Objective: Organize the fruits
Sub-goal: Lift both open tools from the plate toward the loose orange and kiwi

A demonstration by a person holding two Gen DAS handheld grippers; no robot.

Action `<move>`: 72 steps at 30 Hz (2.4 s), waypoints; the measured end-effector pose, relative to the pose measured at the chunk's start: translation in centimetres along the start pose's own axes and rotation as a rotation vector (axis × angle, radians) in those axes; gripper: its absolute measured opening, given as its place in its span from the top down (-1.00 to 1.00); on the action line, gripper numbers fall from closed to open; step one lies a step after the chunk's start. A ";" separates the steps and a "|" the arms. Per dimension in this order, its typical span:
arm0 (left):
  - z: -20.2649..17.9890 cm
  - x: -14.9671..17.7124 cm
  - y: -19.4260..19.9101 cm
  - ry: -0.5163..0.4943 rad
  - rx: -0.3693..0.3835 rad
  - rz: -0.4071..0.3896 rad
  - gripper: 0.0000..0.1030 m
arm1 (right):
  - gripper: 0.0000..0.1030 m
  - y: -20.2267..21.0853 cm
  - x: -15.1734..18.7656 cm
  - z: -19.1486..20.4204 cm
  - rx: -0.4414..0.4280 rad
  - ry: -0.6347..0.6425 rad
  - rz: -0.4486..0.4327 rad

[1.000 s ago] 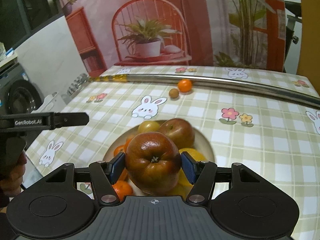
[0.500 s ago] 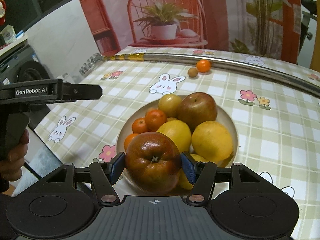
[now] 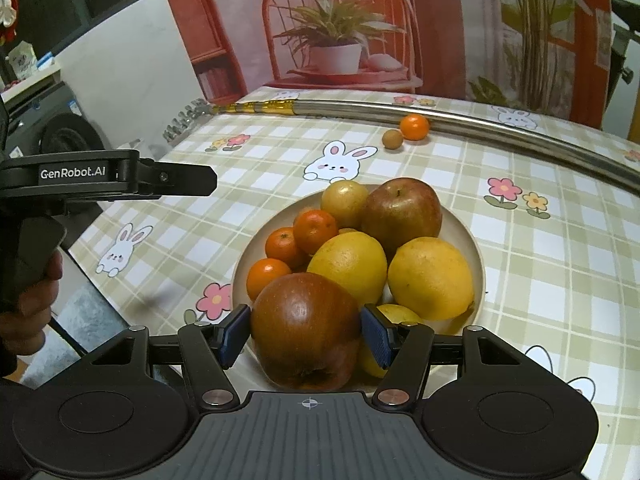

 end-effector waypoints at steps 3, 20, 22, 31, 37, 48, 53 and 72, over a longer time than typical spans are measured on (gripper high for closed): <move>0.0 0.0 0.0 0.000 0.000 0.001 -0.79 | -0.09 0.1 0.0 -0.3 0.015 0.004 -0.001; 0.0 0.0 0.0 -0.002 0.000 0.004 -0.79 | -0.10 1.6 -1.4 0.1 0.032 0.057 -0.070; 0.0 0.0 0.0 -0.003 0.000 0.003 -0.79 | -0.10 2.1 -1.9 -0.3 0.038 0.045 -0.091; 0.0 -0.2 0.0 -0.001 -0.002 0.001 -0.79 | -0.10 4.7 -4.1 -3.1 0.092 0.004 -0.189; 0.1 -1.7 0.2 -0.015 -0.020 -0.029 -0.79 | -0.10 6.5 -6.3 -5.1 0.141 0.011 -0.244; 0.6 -5.8 0.0 -0.041 -0.059 -0.102 -0.78 | -0.10 8.0 -9.9 -8.5 0.206 0.029 -0.311; -0.3 -7.2 -0.3 -0.089 -0.049 -0.140 -0.78 | -0.11 7.9 -11.2 -10.1 0.225 0.034 -0.327; -5.1 -8.9 -6.8 -0.194 0.042 -0.084 -0.71 | -0.11 4.0 -12.9 -14.7 0.192 0.027 -0.290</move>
Point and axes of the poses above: each gripper's, at about its wrist camera, not at the fingertips, and y roughly against the way its jaws point, z to its left, x to its underside, the point moved 8 cm from there along -y, roughly the way its jaws point, and after that the axes turned 12 degrees about -x, right-handed, at the moved point
